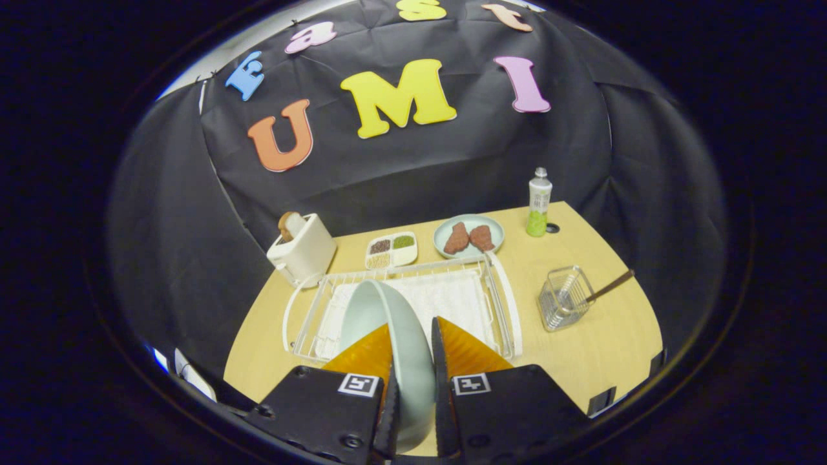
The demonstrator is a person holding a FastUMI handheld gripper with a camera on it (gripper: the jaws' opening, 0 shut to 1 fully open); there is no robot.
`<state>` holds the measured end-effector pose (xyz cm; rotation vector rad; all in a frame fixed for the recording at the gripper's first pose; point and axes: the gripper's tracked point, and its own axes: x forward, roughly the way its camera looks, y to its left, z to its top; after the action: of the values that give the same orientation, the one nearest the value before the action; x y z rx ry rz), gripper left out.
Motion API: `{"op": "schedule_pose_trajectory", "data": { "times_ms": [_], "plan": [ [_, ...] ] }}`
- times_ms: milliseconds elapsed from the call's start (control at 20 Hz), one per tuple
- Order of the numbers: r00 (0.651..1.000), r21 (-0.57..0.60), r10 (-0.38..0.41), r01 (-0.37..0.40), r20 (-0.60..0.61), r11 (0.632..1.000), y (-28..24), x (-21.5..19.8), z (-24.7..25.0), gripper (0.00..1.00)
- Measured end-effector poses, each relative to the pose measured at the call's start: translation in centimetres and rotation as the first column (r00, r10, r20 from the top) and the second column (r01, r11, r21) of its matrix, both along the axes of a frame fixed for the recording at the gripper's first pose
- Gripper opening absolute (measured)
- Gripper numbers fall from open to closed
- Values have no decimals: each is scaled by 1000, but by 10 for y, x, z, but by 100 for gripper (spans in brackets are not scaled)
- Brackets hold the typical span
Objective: Take the plate from the dish rack, then take the spoon from the basket and place it into the plate.
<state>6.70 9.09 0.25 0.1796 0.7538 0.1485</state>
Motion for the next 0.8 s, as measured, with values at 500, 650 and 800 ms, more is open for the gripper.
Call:
{"op": "schedule_pose_trajectory", "data": {
  "times_ms": [500, 650, 800],
  "plan": [
    [979, 247, -53, 102, -199, 964, -43, -58, -141, 28],
    [972, 303, -60, 128, -226, 944, -44, -55, -165, 28],
    [964, 350, -48, 141, -262, 926, -39, -53, -183, 28]
  ]
}}
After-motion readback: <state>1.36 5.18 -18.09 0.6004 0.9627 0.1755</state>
